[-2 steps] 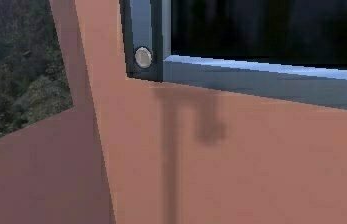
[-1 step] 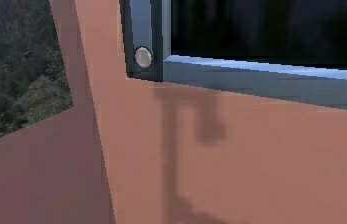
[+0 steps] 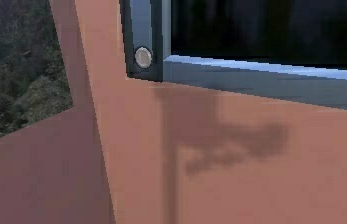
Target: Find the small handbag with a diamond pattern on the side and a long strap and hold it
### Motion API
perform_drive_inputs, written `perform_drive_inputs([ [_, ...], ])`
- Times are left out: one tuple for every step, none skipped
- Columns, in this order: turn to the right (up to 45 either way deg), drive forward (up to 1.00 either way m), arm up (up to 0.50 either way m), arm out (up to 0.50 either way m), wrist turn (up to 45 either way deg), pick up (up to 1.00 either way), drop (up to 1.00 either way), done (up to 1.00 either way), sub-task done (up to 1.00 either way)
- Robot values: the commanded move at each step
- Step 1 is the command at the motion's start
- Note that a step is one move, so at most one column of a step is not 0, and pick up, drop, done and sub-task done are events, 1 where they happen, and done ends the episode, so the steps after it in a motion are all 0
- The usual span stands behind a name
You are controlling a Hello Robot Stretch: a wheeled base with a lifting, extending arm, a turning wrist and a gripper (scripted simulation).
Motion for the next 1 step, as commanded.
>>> perform_drive_inputs([
  [0.0, 0.00, 0.00, 0.42, 0.0, 0.00, 0.00, 0.00, 0.00],
])
